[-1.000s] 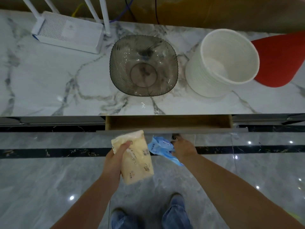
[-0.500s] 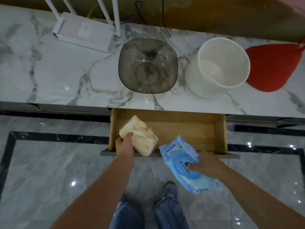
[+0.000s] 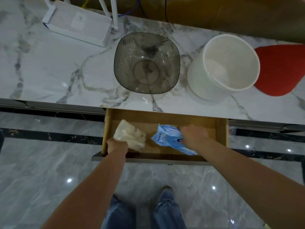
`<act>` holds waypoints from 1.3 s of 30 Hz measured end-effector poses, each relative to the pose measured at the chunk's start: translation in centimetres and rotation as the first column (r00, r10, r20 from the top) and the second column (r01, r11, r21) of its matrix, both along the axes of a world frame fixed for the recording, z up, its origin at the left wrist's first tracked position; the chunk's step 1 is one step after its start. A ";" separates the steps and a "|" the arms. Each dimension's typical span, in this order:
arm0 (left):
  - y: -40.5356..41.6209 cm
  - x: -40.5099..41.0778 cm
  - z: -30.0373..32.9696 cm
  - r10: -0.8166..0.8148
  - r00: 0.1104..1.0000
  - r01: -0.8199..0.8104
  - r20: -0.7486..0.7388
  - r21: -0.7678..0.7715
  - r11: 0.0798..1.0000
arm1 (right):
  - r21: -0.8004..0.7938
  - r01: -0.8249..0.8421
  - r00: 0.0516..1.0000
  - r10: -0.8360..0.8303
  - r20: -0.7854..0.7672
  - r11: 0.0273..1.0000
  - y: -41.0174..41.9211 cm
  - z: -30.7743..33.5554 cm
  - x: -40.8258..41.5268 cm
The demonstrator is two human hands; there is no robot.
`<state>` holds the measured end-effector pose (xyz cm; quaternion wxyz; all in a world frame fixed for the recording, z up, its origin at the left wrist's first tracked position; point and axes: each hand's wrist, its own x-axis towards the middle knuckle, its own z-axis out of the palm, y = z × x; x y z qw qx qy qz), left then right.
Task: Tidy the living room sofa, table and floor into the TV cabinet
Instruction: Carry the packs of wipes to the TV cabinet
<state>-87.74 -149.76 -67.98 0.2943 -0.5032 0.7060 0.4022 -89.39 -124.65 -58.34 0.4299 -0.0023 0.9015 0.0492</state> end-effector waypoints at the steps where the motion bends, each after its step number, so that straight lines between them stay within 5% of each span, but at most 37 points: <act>1: -0.3 -0.1 -0.2 -0.095 0.995 0.096 0.017 -0.085 0.992 | 0.001 -0.011 0.998 0.011 0.056 1.000 -0.2 -1.2 -0.1; 5: -0.5 0.5 0.6 -0.341 0.932 0.301 -0.118 -0.266 0.916 | -0.019 -0.045 0.982 0.047 0.181 0.999 -0.5 -5.6 -0.4; 7: -0.5 1.0 0.9 -0.680 0.701 0.611 -0.215 -0.310 0.728 | -0.060 -0.005 0.974 0.019 0.227 0.998 -0.4 -7.3 -0.7; 9: -0.7 0.7 0.7 -0.919 0.355 0.853 -0.169 -0.343 0.393 | -0.115 0.082 0.967 -0.051 0.248 0.990 -0.4 -9.0 -1.1; 11: -1.0 0.1 -0.1 -0.996 0.078 0.930 -0.040 -0.357 0.088 | -0.148 0.156 0.975 -0.128 0.183 0.977 -0.6 -10.1 -1.3; 13: -1.3 -0.2 -1.1 -0.999 -0.036 0.941 0.034 -0.337 -0.045 | -0.123 0.179 0.984 -0.178 0.023 0.976 -0.9 -10.9 -1.1; 17: -1.5 0.6 -2.7 -0.991 0.038 0.987 0.131 -0.161 0.017 | -0.170 0.190 0.978 -0.201 -0.049 0.967 -1.0 -11.6 0.4; 22: 0.4 1.1 -2.1 -0.917 0.370 0.929 0.148 -0.032 0.369 | -0.291 0.179 0.983 -0.160 0.088 0.940 -1.2 -12.7 2.6; 25: 0.6 0.4 -1.8 -0.852 0.478 0.874 0.213 -0.018 0.486 | -0.267 0.149 0.984 -0.116 0.136 0.952 -1.4 -12.5 3.3; 27: 0.4 0.1 -1.5 -0.859 0.445 0.895 0.254 -0.107 0.432 | -0.249 0.104 0.992 -0.082 0.098 0.963 -1.2 -12.1 3.2; 30: 0.0 0.5 -0.6 -0.928 0.272 0.913 0.253 -0.372 0.166 | -0.245 0.051 0.998 -0.043 0.037 0.968 -1.1 -11.9 3.2; 32: -0.3 0.6 -0.6 -0.962 0.198 0.865 0.191 -0.496 0.079 | -0.281 0.124 0.989 -0.094 0.117 0.952 -1.5 -11.8 3.4; 34: -0.5 0.6 -1.2 -0.973 0.222 0.882 0.071 -0.439 0.169 | -0.285 0.168 0.981 -0.131 0.144 0.944 -1.8 -12.0 3.5; 37: -0.3 0.7 -1.8 -0.936 0.350 0.929 -0.014 -0.123 0.349 | -0.272 0.165 0.981 -0.128 0.148 0.948 -2.2 -12.1 3.5; 39: -0.4 0.9 -1.7 -0.910 0.411 0.906 -0.053 -0.085 0.414 | -0.283 0.188 0.977 -0.150 0.151 0.941 -2.3 -12.0 3.6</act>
